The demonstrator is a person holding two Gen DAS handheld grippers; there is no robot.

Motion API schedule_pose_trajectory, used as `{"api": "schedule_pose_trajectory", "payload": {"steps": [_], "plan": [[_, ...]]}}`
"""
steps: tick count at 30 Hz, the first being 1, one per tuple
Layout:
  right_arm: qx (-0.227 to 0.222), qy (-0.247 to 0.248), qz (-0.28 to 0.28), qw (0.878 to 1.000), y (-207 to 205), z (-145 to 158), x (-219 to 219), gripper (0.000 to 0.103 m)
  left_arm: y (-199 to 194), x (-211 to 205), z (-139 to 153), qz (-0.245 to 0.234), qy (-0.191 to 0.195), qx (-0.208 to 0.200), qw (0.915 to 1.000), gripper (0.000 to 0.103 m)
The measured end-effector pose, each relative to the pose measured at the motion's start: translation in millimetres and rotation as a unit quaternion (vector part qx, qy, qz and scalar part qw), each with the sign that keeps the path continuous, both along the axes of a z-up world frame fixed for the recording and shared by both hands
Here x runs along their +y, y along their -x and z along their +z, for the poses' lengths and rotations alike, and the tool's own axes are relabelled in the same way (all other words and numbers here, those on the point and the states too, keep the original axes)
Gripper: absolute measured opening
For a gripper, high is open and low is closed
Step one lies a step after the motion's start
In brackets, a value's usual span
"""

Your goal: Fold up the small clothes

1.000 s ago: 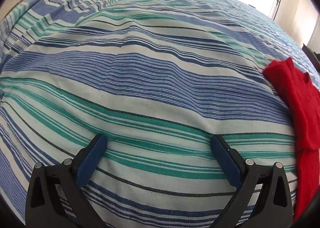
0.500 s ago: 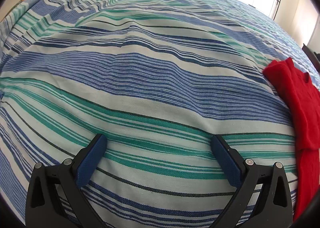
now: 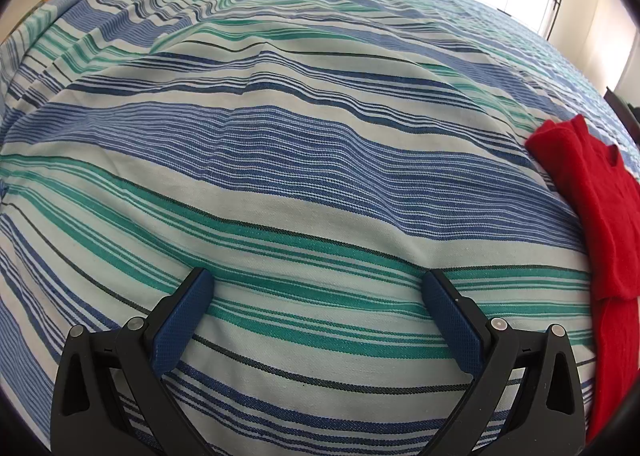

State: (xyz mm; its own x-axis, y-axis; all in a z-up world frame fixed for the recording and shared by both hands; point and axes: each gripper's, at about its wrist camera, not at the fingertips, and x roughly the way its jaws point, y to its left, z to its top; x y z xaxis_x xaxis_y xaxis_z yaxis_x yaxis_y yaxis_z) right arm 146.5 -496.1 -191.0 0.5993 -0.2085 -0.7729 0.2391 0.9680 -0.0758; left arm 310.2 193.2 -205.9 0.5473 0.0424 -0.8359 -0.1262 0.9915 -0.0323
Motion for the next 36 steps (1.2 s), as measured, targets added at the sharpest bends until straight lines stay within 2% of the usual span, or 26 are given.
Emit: {"api": "schedule_pose_trajectory", "payload": {"steps": [11,20,23,25,28,32,36], "plan": [[-0.030,-0.008,0.009,0.999,8,1,-2,0.103,1,-2,0,0.003,-0.003,-0.005,1.0000,0.103],[-0.034,-0.008,0.011,0.999,10,1,-1,0.103,-1,-4,-2,0.006,-0.009,-0.001,0.9999,0.103],[-0.034,-0.008,0.011,0.999,10,2,-2,0.103,-1,2,0,0.010,0.013,0.010,0.9998,0.103],[-0.034,-0.008,0.011,0.999,10,2,-2,0.103,2,1,4,0.010,0.014,0.035,0.9993,0.103],[-0.033,-0.009,0.012,0.999,11,2,-2,0.103,24,-6,15,0.016,0.024,0.053,0.9982,0.102],[-0.032,-0.010,0.014,0.999,10,2,-1,0.103,86,-26,30,0.013,0.070,0.024,0.9972,0.102],[-0.033,-0.009,0.014,0.999,10,3,-1,0.103,153,-67,41,-0.012,0.118,-0.002,0.9930,0.102]]}}
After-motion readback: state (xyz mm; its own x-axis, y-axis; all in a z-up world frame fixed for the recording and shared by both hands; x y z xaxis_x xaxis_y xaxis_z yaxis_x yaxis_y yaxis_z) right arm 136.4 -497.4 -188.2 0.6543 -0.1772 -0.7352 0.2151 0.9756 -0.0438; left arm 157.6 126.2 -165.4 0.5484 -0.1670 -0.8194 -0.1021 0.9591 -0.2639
